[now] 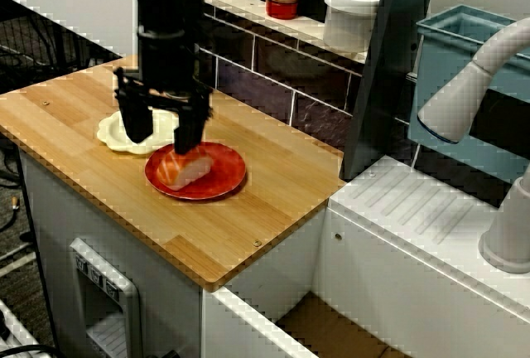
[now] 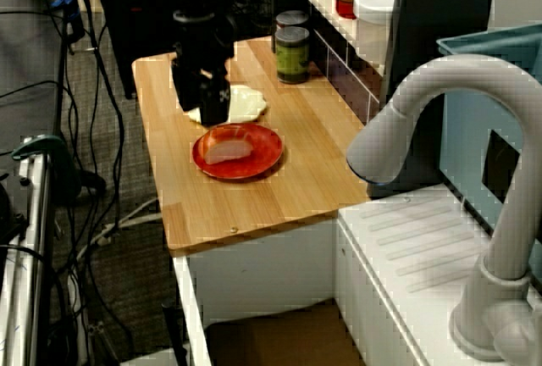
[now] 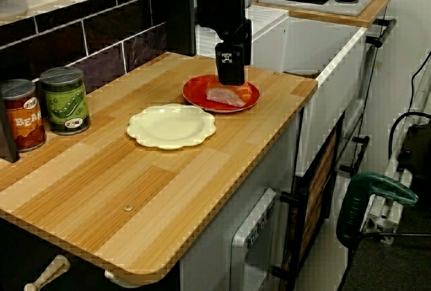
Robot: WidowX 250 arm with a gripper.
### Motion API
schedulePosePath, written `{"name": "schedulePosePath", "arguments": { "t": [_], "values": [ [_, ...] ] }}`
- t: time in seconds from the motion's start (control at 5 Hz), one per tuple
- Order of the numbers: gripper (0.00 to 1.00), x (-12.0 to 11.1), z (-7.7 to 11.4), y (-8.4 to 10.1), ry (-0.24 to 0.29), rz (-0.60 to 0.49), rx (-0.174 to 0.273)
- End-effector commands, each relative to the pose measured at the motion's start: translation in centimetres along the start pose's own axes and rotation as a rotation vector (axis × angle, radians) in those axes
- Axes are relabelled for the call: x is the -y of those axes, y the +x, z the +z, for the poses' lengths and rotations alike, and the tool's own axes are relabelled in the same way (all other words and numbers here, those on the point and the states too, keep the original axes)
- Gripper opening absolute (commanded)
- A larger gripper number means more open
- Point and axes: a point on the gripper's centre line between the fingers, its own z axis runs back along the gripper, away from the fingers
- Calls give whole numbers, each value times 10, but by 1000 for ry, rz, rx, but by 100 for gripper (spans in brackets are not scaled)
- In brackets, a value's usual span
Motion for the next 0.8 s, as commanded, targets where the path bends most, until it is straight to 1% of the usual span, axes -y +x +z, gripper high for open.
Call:
{"name": "schedulePosePath", "arguments": {
  "t": [0.0, 0.2, 0.4, 0.6],
  "values": [
    [100, -38, 32, 15, -17, 6, 106],
    [100, -57, 18, 19, 29, 17, 154],
    [100, -61, 4, 25, 68, 35, 176],
    [14, -61, -1, 30, 73, 49, 185]
  ]
}}
